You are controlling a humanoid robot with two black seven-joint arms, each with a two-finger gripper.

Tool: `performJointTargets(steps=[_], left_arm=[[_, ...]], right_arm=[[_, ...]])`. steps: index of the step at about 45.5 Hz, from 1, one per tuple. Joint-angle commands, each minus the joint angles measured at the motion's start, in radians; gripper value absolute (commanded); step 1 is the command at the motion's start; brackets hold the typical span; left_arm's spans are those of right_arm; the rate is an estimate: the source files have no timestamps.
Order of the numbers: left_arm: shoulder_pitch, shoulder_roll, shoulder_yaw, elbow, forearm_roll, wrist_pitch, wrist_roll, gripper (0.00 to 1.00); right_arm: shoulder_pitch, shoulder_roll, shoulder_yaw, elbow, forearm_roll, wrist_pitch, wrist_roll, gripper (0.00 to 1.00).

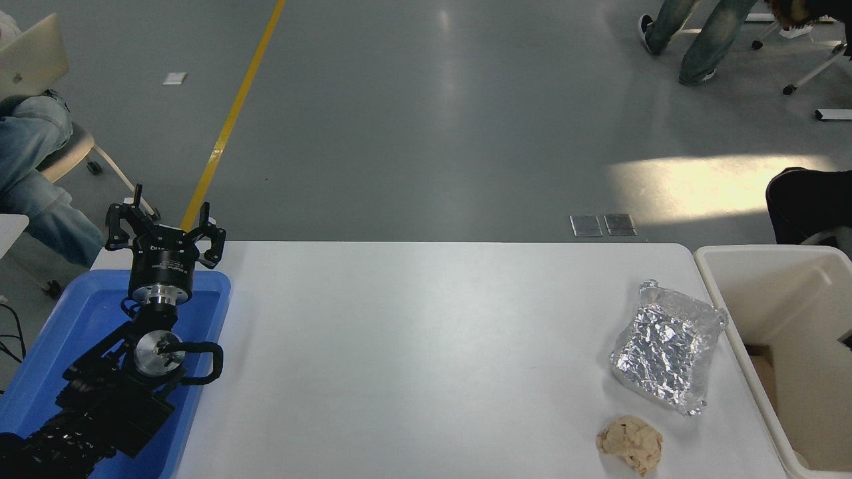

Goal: Pick up paper cup place in dustbin

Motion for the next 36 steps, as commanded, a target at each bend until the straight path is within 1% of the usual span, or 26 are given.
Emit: performJointTargets(steps=[1,26,33,36], left_arm=[[0.000,0.000,0.000,0.000,0.000,0.000,0.000,0.99],[0.000,0.000,0.000,0.000,0.000,0.000,0.000,0.99],[0.000,0.000,0.000,0.000,0.002,0.000,0.000,0.99],[0.000,0.001,0.000,0.000,0.002,0.000,0.000,0.99]], right_arm=[[0.106,-0.045,0.000,0.122,-0.001,0.019,0.000,1.00],[0.127,-0.025,0.007,0.142,0.001,0.001,-0.004,1.00],[0.184,-0.038,-0.006,0.225,-0.030,0.010,-0.006,1.00],[0.231,-0.074,-0.025,0.295,-0.062,0.014,-0.006,1.00]])
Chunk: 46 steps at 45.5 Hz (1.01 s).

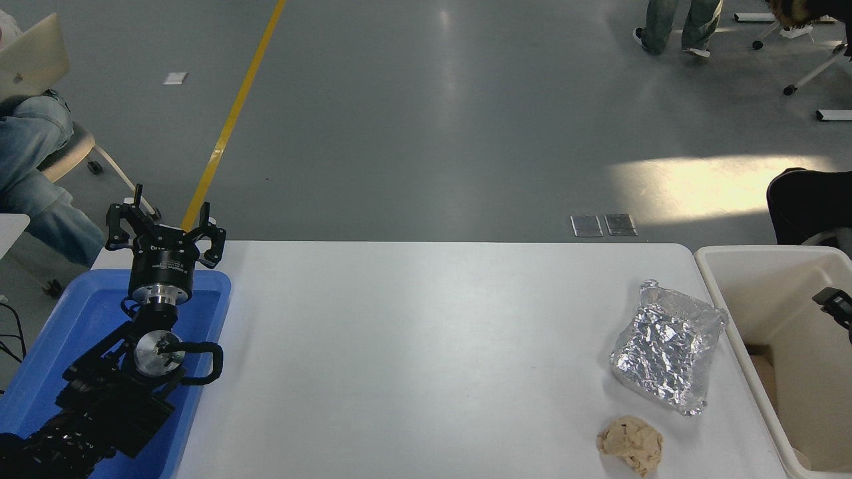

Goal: Pick up paper cup place in dustbin

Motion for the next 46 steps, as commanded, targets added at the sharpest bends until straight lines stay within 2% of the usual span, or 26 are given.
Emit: performJointTargets(steps=[1,11,20,34,46], left_arm=[[0.000,0.001,0.000,0.000,0.001,0.000,0.000,0.99],[0.000,0.000,0.000,0.000,0.001,0.000,0.000,0.99],[0.000,0.000,0.000,0.000,0.001,0.000,0.000,0.99],[0.000,0.000,0.000,0.000,0.003,0.000,0.000,0.99],[0.000,0.001,0.000,0.000,0.001,0.000,0.000,0.99]], right_arm=[[0.105,-0.062,-0.034,0.153,-0.068,0.011,-0.002,1.00],[0.365,-0.242,-0.048,0.488,-0.243,0.013,-0.002,1.00],[0.608,-0.317,-0.132,0.700,-0.383,0.020,-0.005,1.00],[1.110,-0.315,-0.390,1.084,-0.383,0.072,-0.005,1.00],[1.582,-0.213,-0.572,1.375,-0.366,0.200,0.001,1.00]])
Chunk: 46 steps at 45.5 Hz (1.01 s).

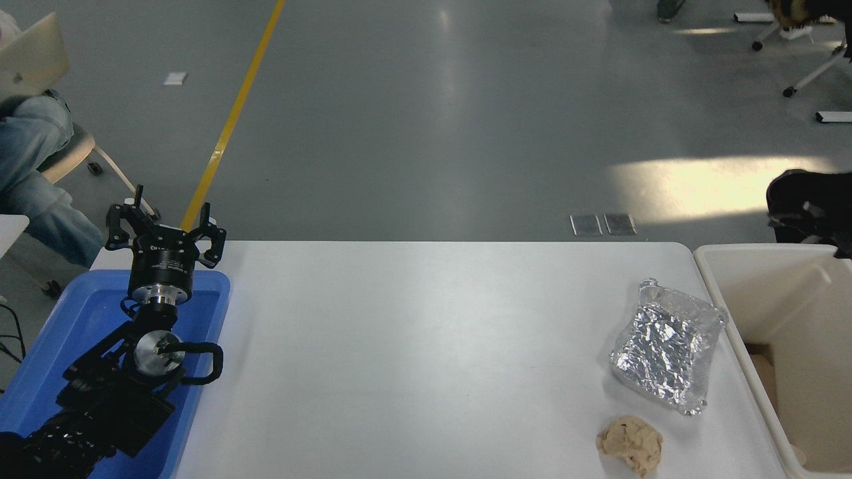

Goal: Pick up paper cup place in dustbin

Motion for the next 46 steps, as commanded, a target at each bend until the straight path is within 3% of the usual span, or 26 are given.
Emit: performJointTargets(steps=[1,14,29,46], left_arm=[[0.000,0.000,0.000,0.000,-0.001,0.000,0.001,0.99],[0.000,0.000,0.000,0.000,-0.001,0.000,-0.001,0.99],[0.000,0.000,0.000,0.000,-0.003,0.000,-0.001,0.99],[0.000,0.000,-0.002,0.000,-0.003,0.000,-0.001,0.99]], right_arm=[[0.432,0.065,-0.143,0.263,0.010,0.133,0.006,1.00],[0.737,0.174,-0.117,0.264,0.231,0.418,0.009,1.00],[0.861,0.272,-0.073,0.261,0.415,0.513,0.007,1.00],[0.835,0.320,-0.120,0.238,0.466,0.506,0.003,1.00]])
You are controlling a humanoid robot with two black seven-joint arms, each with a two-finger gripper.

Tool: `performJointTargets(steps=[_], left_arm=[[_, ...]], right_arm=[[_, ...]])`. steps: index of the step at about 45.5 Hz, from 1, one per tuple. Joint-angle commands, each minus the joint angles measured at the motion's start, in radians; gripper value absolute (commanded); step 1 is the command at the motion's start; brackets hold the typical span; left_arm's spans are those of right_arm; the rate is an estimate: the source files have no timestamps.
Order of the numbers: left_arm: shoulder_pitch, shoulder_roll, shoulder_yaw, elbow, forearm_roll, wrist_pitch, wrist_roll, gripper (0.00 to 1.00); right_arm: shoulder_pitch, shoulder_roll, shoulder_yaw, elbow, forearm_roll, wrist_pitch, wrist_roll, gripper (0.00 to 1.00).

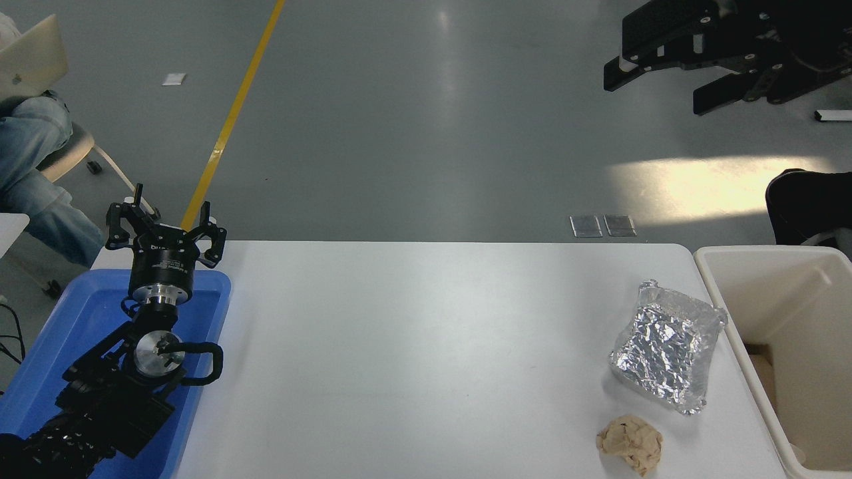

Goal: Pick up paper cup place in dustbin

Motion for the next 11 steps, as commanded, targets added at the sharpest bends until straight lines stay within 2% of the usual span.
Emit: performJointTargets(steps=[1,11], left_arm=[[0.000,0.000,-0.002,0.000,0.000,0.000,0.000,0.99],[0.000,0.000,-0.002,0.000,0.000,0.000,0.000,0.99]], right_arm=[[0.011,0.025,-0.028,-0.006,0.057,0.014,-0.003,1.00],[0.012,0.029,-0.076,-0.006,0.083,0.014,-0.005,1.00]])
